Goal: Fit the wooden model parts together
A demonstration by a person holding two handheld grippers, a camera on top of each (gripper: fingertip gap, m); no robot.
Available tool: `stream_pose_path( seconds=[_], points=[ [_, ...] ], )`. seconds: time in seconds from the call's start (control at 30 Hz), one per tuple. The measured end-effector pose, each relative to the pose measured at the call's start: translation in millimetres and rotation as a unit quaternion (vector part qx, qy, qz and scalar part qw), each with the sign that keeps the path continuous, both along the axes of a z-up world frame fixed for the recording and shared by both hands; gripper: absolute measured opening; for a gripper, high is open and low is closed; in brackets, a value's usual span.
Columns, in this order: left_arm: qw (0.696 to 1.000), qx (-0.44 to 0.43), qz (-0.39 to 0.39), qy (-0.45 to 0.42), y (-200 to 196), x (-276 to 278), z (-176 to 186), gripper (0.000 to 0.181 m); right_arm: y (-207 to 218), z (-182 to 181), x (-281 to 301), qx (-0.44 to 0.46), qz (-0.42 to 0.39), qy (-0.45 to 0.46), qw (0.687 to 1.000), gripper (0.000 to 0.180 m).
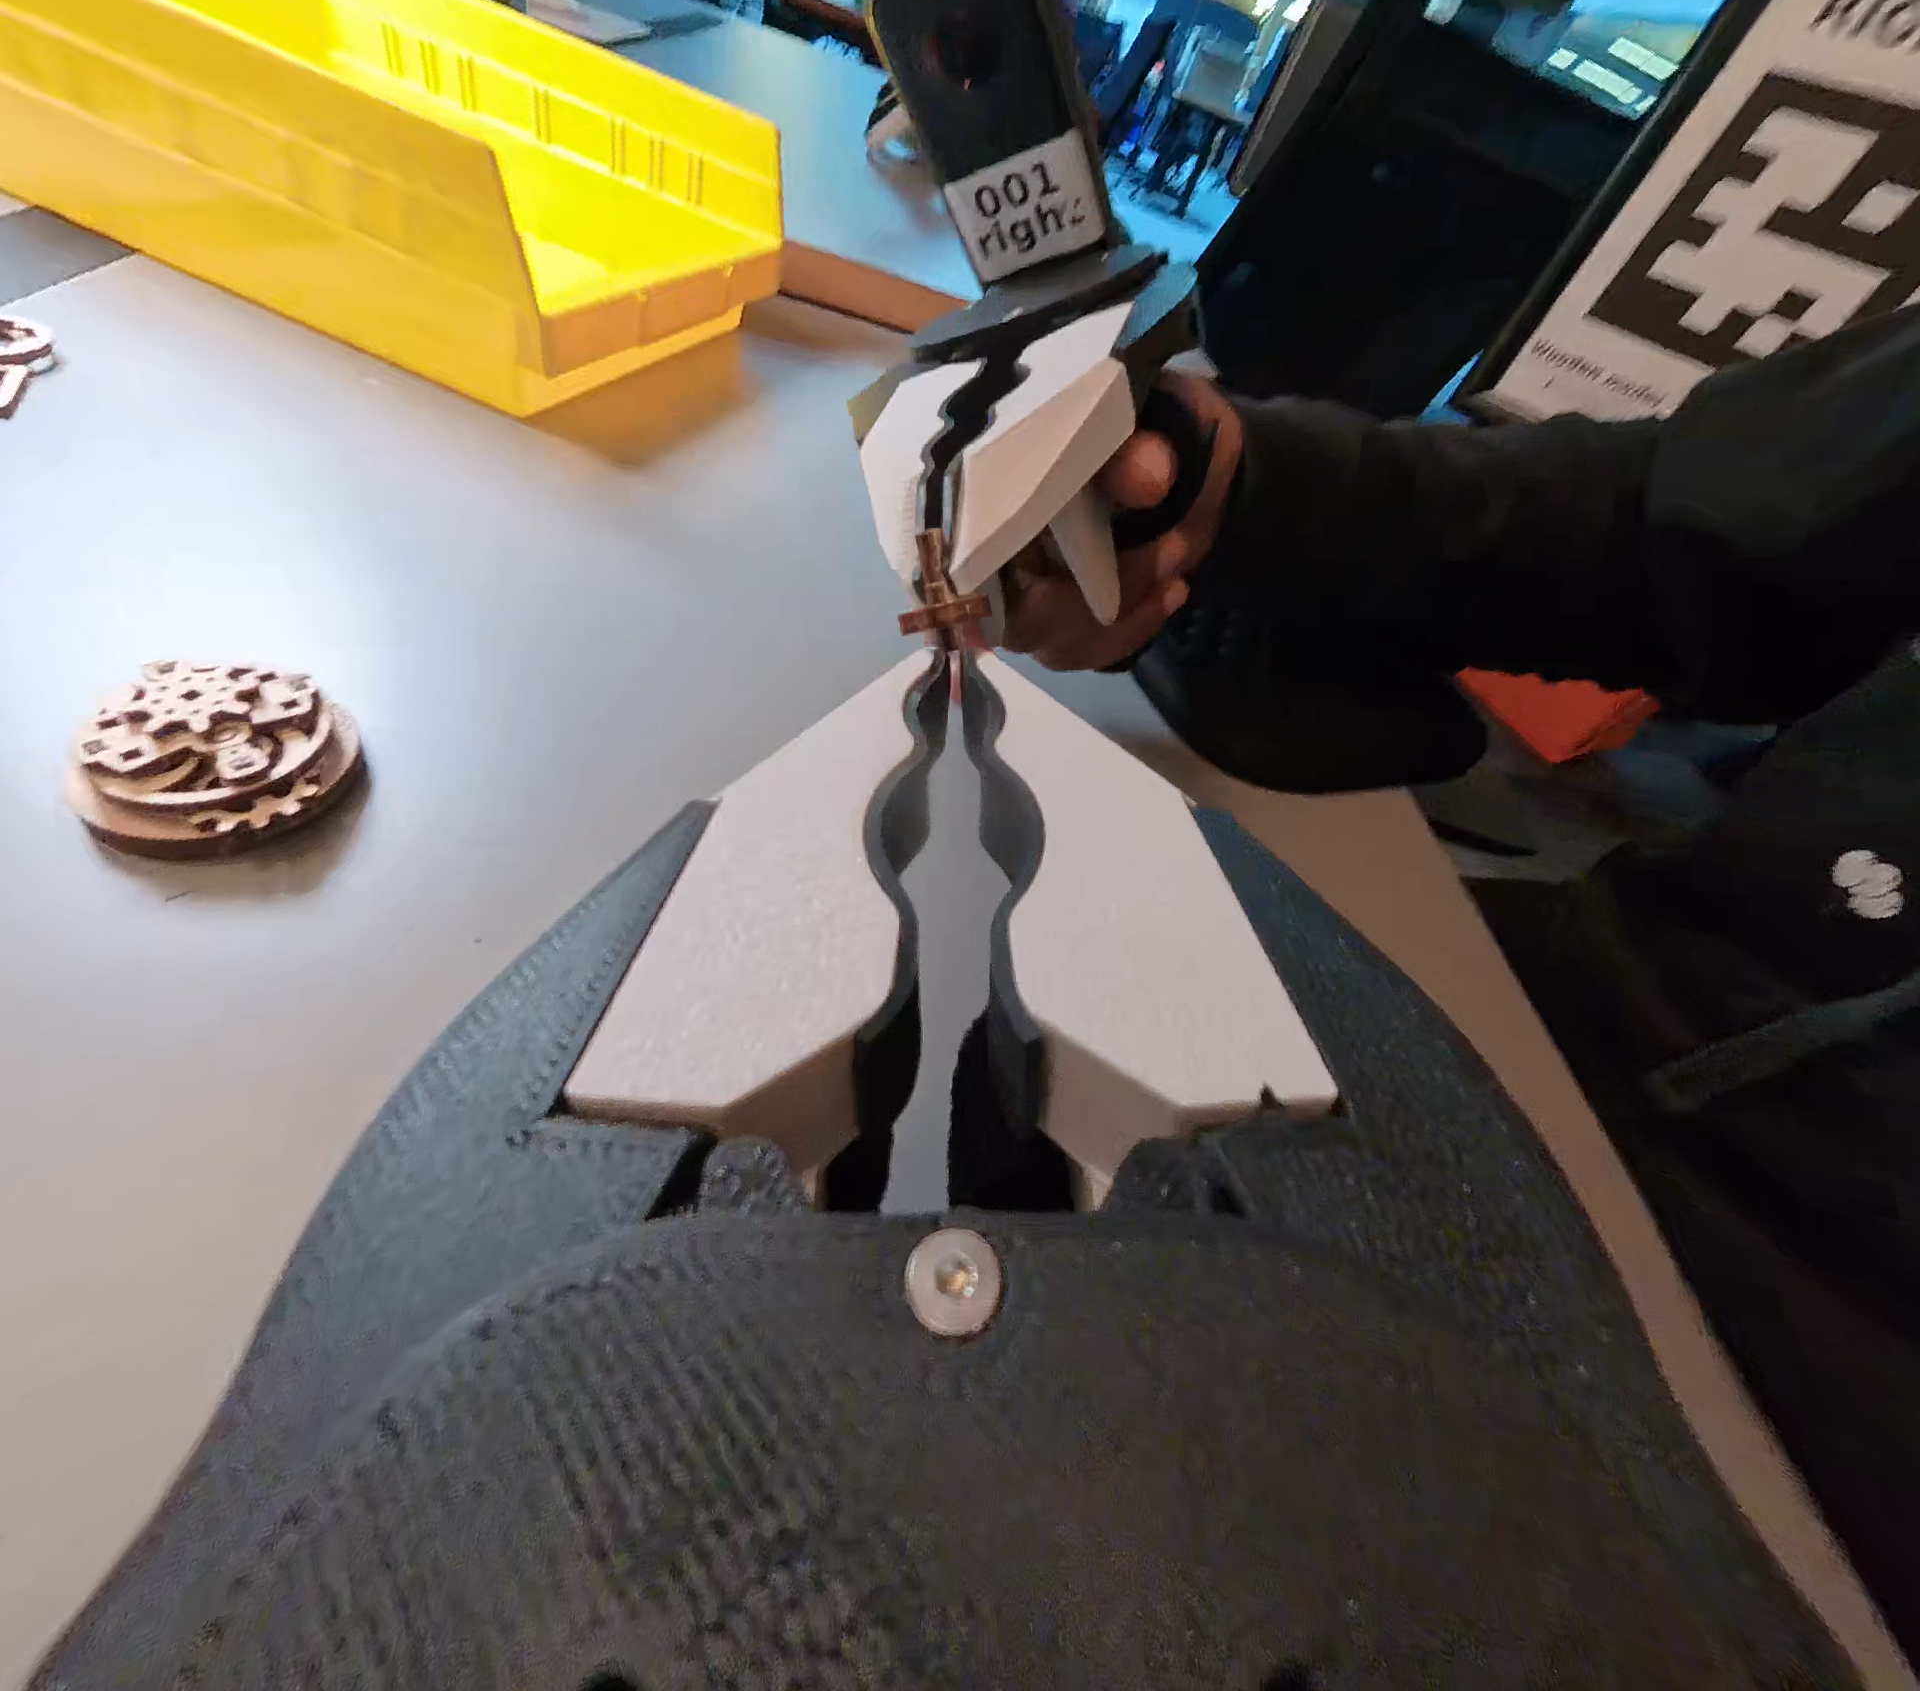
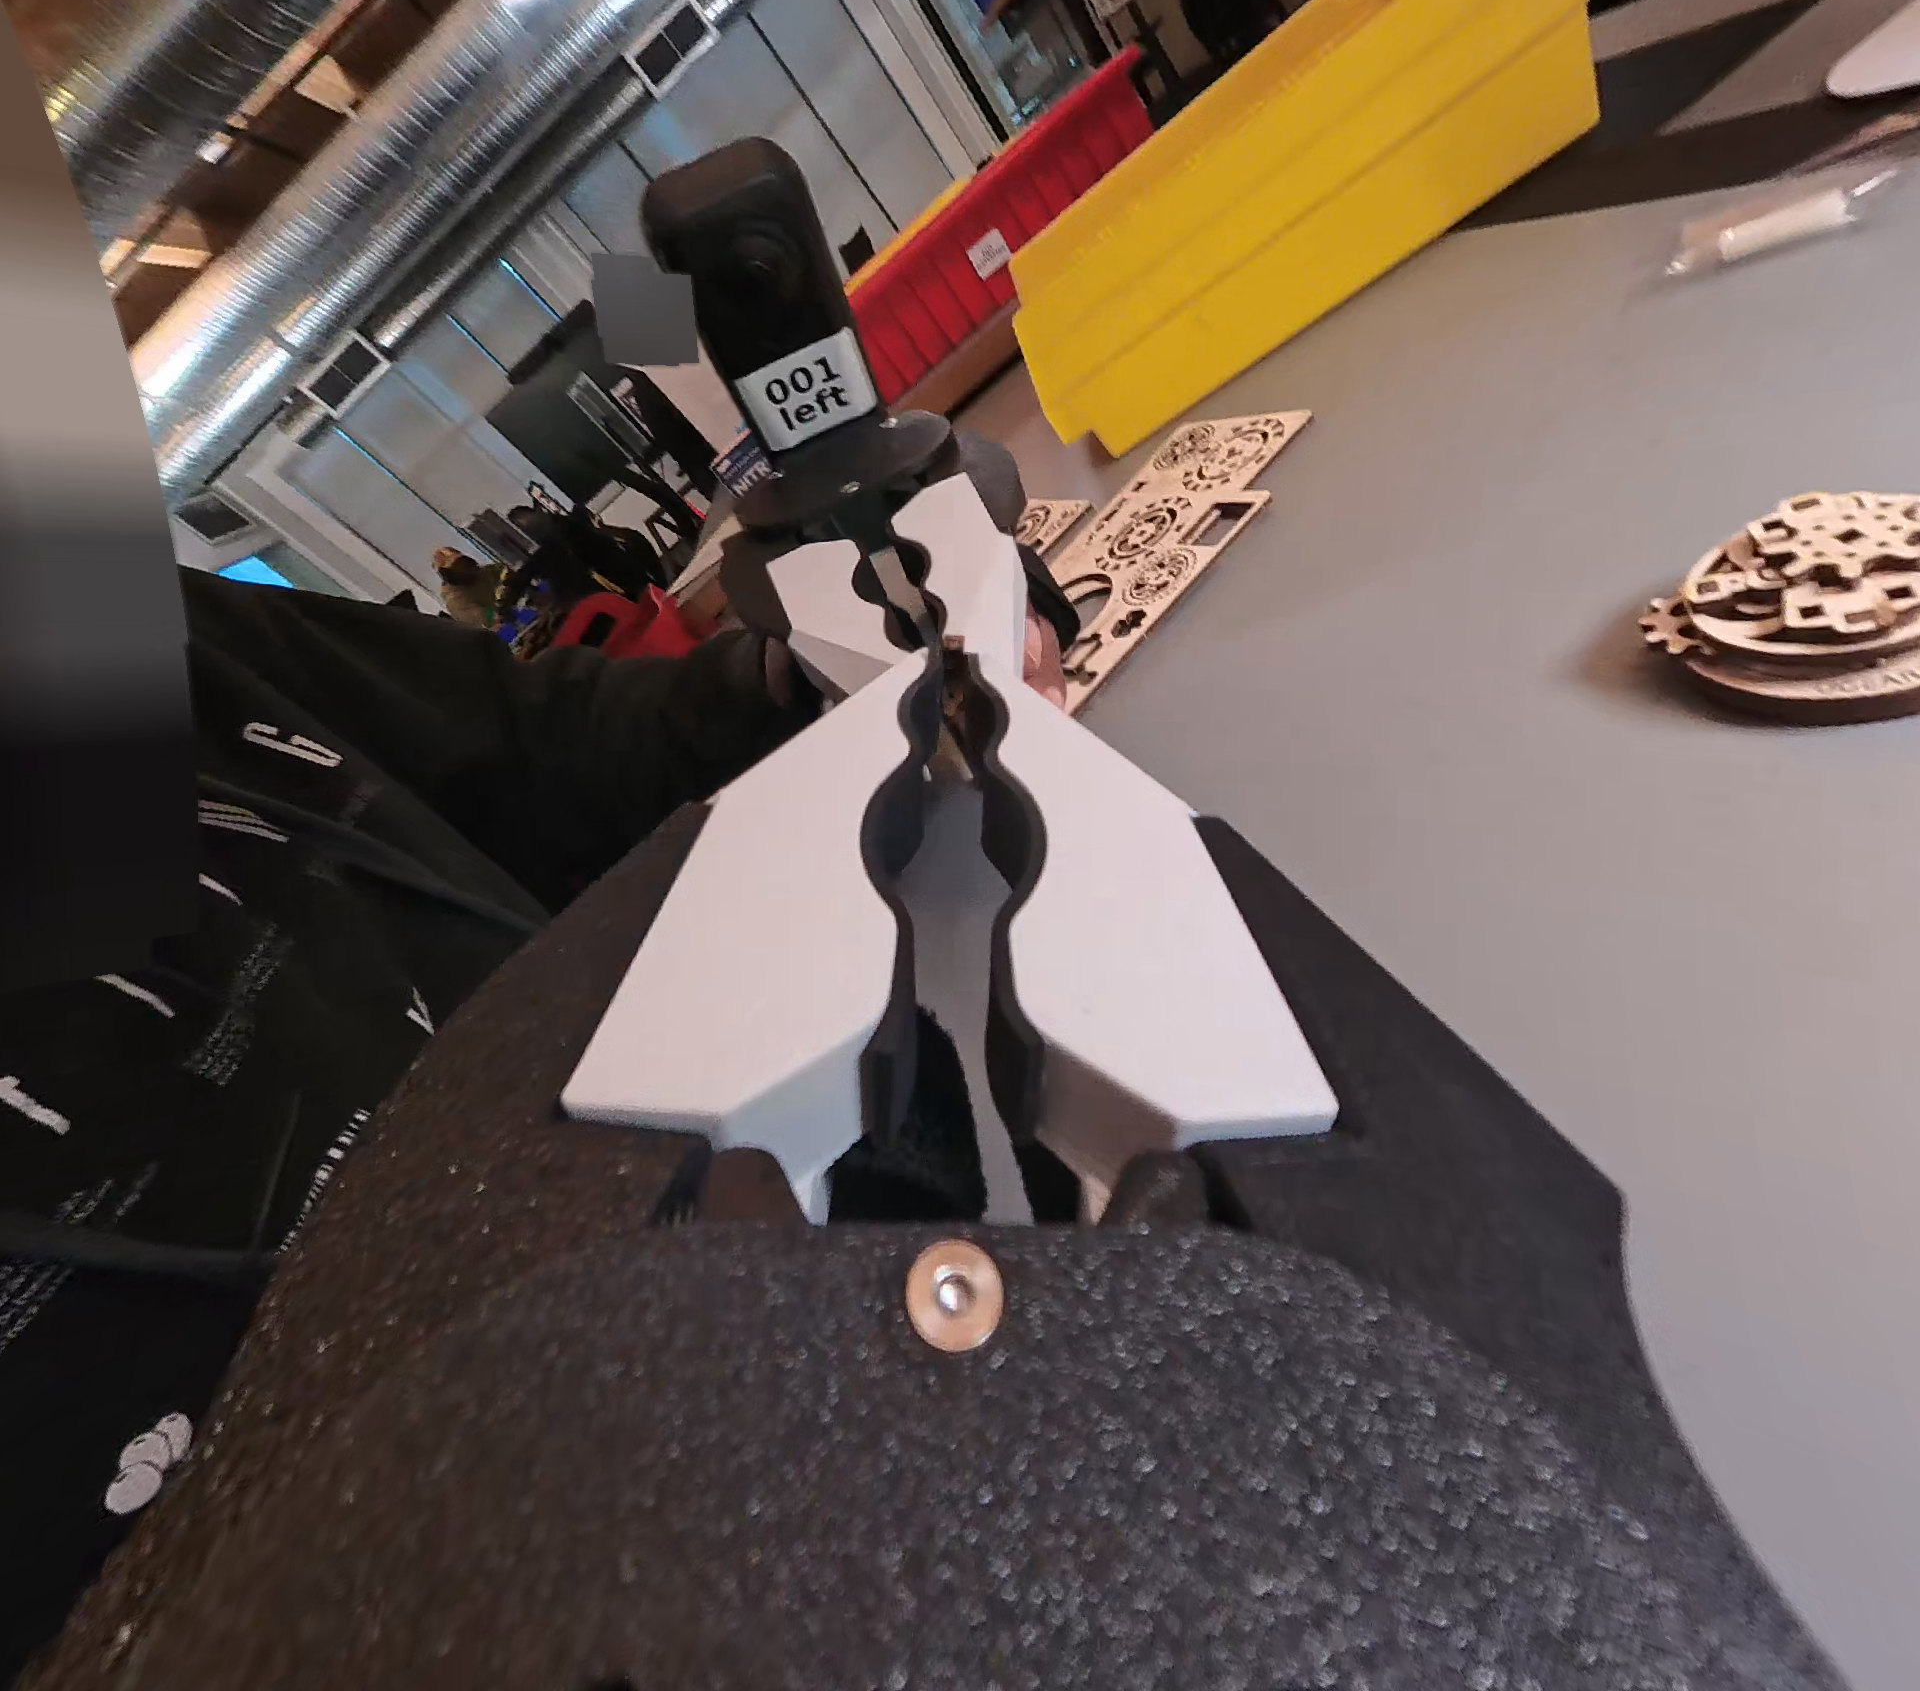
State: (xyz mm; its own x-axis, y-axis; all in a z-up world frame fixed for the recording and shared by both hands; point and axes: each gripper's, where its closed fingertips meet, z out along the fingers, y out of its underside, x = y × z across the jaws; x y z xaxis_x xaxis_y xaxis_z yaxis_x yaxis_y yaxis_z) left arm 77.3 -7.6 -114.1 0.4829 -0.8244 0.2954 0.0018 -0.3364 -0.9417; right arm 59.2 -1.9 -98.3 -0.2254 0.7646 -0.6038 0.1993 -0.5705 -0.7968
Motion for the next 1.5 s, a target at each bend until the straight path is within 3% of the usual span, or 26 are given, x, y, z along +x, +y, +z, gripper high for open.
stream_pose_path(
  seconds=[0.17, 0.47, 0.63, 0.8, 0.93, 1.5],
  points=[
    [0.997, -0.020, -0.022, -0.066, -4.0, -0.6, 13.4, 0.005, -1.0, 8.6, 3.2, 0.013, 0.003, 0.025, 1.000, 0.000],
    [0.995, -0.033, -0.036, -0.083, -6.6, -2.1, 15.7, 0.002, -6.1, 9.0, 4.9, 0.040, 0.008, 0.033, 0.999, 0.000],
    [0.998, -0.006, -0.067, -0.020, -16.1, 1.1, 12.8, 0.001, -17.4, 2.7, 15.1, 0.125, 0.062, -0.023, 0.990, 0.009],
    [0.996, -0.005, -0.086, 0.021, -22.5, 8.1, 2.5, 0.001, -23.6, -2.8, 26.1, 0.244, 0.119, -0.095, 0.958, 0.013],
    [0.994, -0.002, -0.095, 0.047, -26.2, 13.0, -3.5, 0.001, -23.6, -6.5, 29.4, 0.290, 0.141, -0.130, 0.938, 0.011],
    [0.994, -0.006, -0.097, 0.051, -27.3, 15.5, -5.1, 0.001, -29.5, -10.0, 29.2, 0.302, 0.151, -0.143, 0.931, 0.002]
  ],
)
